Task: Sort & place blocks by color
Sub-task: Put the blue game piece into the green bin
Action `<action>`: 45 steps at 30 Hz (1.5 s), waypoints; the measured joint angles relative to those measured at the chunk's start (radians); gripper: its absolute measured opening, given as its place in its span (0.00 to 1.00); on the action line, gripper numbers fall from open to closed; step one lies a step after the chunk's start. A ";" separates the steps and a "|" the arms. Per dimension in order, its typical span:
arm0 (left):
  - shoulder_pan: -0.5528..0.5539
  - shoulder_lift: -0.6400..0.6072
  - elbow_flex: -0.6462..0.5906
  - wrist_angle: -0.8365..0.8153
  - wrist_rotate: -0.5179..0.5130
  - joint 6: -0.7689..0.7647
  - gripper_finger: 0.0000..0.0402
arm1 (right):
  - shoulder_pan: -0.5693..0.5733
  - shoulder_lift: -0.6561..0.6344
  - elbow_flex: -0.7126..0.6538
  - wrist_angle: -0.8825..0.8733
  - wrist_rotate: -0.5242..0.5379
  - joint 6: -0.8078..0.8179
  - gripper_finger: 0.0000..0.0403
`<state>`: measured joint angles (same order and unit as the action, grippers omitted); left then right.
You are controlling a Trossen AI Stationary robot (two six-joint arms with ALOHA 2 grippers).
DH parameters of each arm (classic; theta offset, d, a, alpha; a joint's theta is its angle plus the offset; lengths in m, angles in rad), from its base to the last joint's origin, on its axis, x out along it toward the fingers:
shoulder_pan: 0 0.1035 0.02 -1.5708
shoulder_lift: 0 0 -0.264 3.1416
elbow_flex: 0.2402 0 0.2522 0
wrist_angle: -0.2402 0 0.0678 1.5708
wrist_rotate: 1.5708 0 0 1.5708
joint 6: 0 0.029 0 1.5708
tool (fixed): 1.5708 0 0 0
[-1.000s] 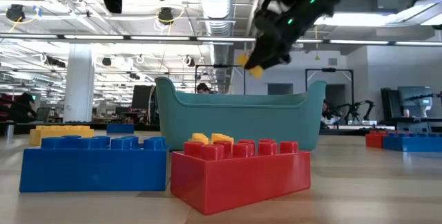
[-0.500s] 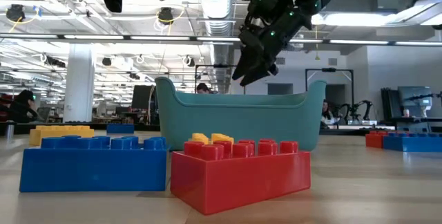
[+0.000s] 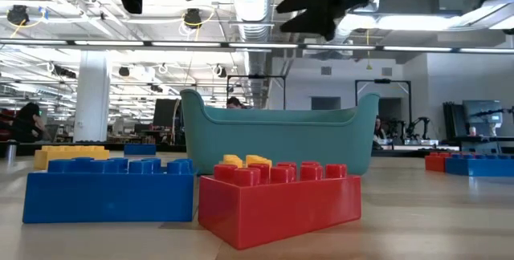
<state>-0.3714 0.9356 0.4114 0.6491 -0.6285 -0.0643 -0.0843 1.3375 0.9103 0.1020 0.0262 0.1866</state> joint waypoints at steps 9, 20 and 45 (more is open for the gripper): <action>0.000 0.000 0.000 -0.017 0.029 -0.023 0.36 | 0.112 -0.081 -0.092 -0.020 0.164 0.012 0.65; 0.000 0.000 0.000 -0.011 0.014 -0.004 0.36 | 0.173 -0.067 -0.096 0.022 0.243 0.015 0.65; 0.000 0.000 0.000 0.015 0.011 0.017 0.36 | 0.301 -0.066 -0.096 0.054 0.291 0.027 0.65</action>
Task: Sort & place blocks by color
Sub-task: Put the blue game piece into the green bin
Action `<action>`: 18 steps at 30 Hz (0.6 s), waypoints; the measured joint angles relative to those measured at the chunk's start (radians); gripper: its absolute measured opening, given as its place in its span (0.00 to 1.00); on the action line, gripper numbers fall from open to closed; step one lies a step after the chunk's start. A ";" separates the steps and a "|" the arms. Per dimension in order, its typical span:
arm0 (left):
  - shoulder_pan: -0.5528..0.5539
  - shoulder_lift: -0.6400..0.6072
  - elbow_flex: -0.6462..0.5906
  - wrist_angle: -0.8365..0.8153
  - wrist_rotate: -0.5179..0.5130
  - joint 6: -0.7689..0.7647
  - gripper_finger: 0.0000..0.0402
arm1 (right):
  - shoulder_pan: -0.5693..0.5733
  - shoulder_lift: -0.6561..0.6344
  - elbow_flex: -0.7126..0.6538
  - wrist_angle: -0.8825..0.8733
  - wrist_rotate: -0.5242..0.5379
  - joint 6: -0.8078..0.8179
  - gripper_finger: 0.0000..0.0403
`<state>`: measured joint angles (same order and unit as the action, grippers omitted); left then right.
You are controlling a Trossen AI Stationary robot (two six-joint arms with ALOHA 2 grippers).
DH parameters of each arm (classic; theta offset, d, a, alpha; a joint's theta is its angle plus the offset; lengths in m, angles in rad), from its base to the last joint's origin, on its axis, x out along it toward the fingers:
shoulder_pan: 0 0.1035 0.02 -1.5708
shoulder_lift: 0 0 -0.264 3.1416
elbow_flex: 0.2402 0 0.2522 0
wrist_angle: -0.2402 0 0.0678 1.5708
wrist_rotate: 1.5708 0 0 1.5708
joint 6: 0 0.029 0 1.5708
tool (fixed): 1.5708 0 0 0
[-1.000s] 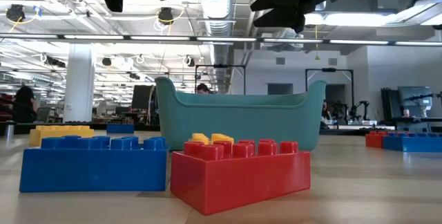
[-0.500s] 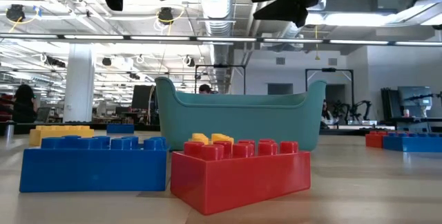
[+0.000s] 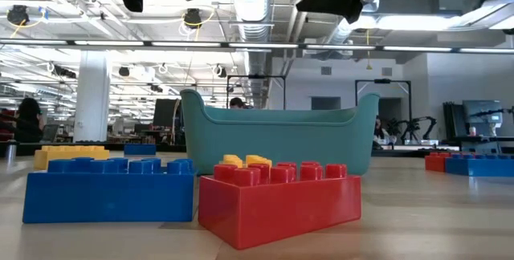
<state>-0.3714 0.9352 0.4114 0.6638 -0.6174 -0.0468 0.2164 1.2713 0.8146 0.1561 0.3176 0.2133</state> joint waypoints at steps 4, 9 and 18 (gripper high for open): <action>0.000 0.000 0.000 0.004 0.000 -0.003 0.36 | 0.069 -0.010 0.001 0.025 0.000 0.014 0.65; 0.000 0.000 0.000 0.004 0.000 0.000 0.36 | 0.142 -0.008 0.002 0.042 0.076 0.013 0.65; 0.000 0.000 0.000 0.028 0.000 -0.026 0.36 | 0.211 -0.007 0.002 0.137 0.104 -0.046 0.65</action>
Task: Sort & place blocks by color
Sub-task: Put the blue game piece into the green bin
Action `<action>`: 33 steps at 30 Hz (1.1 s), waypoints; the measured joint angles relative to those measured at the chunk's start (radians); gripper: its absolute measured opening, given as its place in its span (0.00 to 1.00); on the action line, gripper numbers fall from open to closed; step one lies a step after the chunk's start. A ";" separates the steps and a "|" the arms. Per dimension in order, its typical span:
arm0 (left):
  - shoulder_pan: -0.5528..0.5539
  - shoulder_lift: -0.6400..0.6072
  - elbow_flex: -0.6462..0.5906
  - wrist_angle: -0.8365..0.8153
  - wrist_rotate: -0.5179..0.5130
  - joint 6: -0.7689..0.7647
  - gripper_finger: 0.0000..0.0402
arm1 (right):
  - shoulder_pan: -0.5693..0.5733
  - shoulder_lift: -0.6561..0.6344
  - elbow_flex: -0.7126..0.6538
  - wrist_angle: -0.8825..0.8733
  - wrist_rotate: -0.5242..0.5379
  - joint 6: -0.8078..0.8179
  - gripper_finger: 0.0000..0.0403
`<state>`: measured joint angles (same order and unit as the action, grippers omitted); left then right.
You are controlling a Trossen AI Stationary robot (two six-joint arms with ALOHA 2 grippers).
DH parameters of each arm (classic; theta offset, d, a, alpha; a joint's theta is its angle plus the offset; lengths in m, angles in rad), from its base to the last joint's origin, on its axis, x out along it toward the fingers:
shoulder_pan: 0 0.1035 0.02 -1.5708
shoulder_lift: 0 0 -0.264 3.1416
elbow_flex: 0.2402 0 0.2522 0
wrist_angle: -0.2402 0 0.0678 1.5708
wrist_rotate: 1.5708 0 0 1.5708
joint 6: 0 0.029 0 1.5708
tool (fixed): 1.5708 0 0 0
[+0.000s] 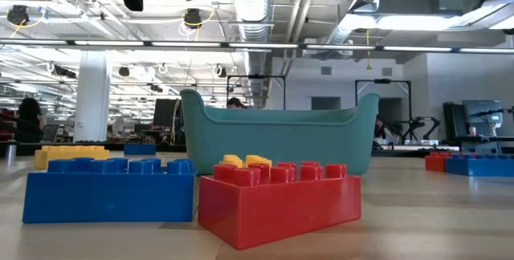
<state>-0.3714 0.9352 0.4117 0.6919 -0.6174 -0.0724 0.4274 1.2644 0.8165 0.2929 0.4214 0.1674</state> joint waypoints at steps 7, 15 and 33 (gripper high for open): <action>0.000 0.000 0.000 0.005 0.000 0.007 0.36 | 0.002 0.000 0.000 0.000 0.000 -0.011 0.65; 0.000 0.000 0.000 0.007 -0.019 0.007 0.36 | -0.001 0.000 0.000 0.000 0.000 -0.011 0.65; 0.000 0.000 0.000 -0.003 -0.046 -0.003 0.36 | -0.011 0.000 -0.001 -0.030 0.026 -0.010 0.65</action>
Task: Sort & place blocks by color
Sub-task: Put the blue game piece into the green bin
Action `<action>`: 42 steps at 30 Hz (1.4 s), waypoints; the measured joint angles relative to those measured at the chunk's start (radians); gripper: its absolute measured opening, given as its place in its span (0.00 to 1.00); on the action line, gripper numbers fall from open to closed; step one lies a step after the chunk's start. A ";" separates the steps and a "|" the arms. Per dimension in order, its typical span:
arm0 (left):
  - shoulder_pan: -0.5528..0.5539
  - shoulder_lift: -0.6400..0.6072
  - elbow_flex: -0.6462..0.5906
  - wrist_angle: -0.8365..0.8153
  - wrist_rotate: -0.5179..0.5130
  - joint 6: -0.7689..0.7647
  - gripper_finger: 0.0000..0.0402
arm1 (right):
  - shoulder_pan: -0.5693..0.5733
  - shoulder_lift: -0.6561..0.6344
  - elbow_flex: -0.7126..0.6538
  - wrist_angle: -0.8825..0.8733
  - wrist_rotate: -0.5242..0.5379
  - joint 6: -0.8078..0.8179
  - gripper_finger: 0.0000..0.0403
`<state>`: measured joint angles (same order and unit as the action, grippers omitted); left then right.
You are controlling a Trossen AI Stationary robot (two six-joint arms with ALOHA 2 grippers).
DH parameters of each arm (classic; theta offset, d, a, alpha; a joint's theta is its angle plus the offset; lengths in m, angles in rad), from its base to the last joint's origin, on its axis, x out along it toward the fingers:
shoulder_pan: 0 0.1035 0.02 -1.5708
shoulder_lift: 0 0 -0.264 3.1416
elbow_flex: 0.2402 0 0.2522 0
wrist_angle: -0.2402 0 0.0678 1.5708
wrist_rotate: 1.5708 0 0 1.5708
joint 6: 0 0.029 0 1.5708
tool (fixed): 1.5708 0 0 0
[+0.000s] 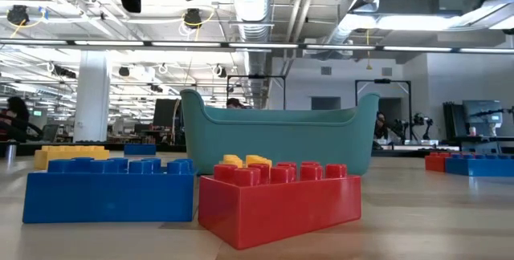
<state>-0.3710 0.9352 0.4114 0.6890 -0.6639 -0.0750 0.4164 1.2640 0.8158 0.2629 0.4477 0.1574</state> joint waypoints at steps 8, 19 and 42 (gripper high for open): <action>0.000 0.000 0.000 -0.002 -0.003 0.003 0.36 | 0.000 0.000 0.000 -0.001 0.003 0.000 0.65; 0.000 0.000 0.000 -0.001 0.033 0.013 0.36 | 0.000 0.000 0.000 -0.001 0.003 0.000 0.65; 0.019 0.000 0.000 -0.001 0.026 0.069 0.36 | -0.095 0.000 0.000 -0.026 0.000 0.051 0.65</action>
<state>-0.3516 0.9352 0.4114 0.6881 -0.6376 -0.0062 0.3218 1.2640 0.8154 0.2364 0.4473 0.2081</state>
